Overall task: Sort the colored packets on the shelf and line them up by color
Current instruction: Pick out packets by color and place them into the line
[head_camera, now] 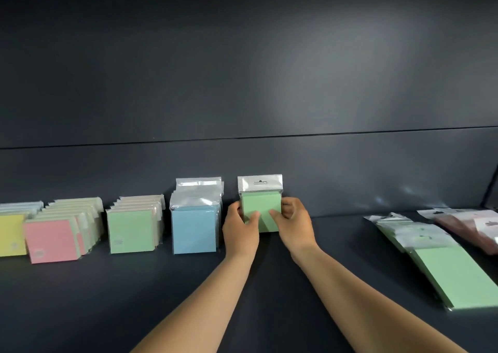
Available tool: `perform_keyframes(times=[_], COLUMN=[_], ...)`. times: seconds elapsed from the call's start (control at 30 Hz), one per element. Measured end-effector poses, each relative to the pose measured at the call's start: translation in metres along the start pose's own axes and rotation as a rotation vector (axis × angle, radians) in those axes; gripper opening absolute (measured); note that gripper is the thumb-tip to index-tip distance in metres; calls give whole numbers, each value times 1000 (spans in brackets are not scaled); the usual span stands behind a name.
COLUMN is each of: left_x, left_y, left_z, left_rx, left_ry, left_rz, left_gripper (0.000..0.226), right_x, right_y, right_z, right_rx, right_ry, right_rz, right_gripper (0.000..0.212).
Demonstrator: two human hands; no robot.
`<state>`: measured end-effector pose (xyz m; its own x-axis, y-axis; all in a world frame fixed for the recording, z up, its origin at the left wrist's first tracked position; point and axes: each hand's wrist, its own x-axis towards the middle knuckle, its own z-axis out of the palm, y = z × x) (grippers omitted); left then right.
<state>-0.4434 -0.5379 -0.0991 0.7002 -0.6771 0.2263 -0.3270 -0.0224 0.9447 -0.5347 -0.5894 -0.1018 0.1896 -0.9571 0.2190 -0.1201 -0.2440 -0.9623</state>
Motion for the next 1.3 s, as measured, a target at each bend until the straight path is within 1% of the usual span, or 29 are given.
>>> perform_keyframes(times=[0.07, 0.17, 0.27, 0.33, 0.4, 0.5, 0.6, 0.7, 0.8, 0.93, 1.07, 1.17, 1.27, 1.3], left_x=[-1, -8, -22, -38, -60, -99, -143, -185, -217, -247, -261, -262, -256, -253], left_y=[3, 18, 42, 62, 79, 99, 112, 120, 130, 146, 157, 157, 153, 151], left_z=[-2, -12, -27, -34, -39, -46, -51, -52, -47, -33, -11, 13, 43, 54], left_rx=[117, 362, 596, 730, 833, 991, 1100, 1112, 1031, 980, 900, 874, 840, 810], left_ry=[-36, -122, -258, -347, -400, -425, -424, -459, -491, -516, -539, -547, -551, -534], left_rz=[6, -37, -35, 30, 127, 303, 416, 459, 424, 402, 353, 294, 219, 184], left_gripper=[44, 57, 55, 53, 53, 53, 50, 49, 46, 45, 44, 43, 35, 39], right_x=[-1, -4, -13, -23, -38, -74, -115, -154, -186, -200, -199, -186, -164, -156], right_y=[-5, -15, -32, -49, -66, -88, -100, -105, -109, -108, -107, -97, -84, -80], right_z=[-7, -37, -82, -114, -143, -182, -212, -242, -272, -308, -340, -357, -370, -374], right_rx=[-92, -379, -674, -873, -1027, -1190, -1280, -1366, -1435, -1389, -1338, -1301, -1255, -1228], right_ry=[-24, -84, -170, -239, -285, -352, -419, -421, -381, -381, -352, -383, -391, -400], right_rz=[-12, -119, -242, -302, -323, -329, -289, -274, -276, -250, -224, -204, -205, -207], right_gripper=[30, 37, 37, 40, 44, 48, 48, 50, 51, 53, 53, 52, 49, 47])
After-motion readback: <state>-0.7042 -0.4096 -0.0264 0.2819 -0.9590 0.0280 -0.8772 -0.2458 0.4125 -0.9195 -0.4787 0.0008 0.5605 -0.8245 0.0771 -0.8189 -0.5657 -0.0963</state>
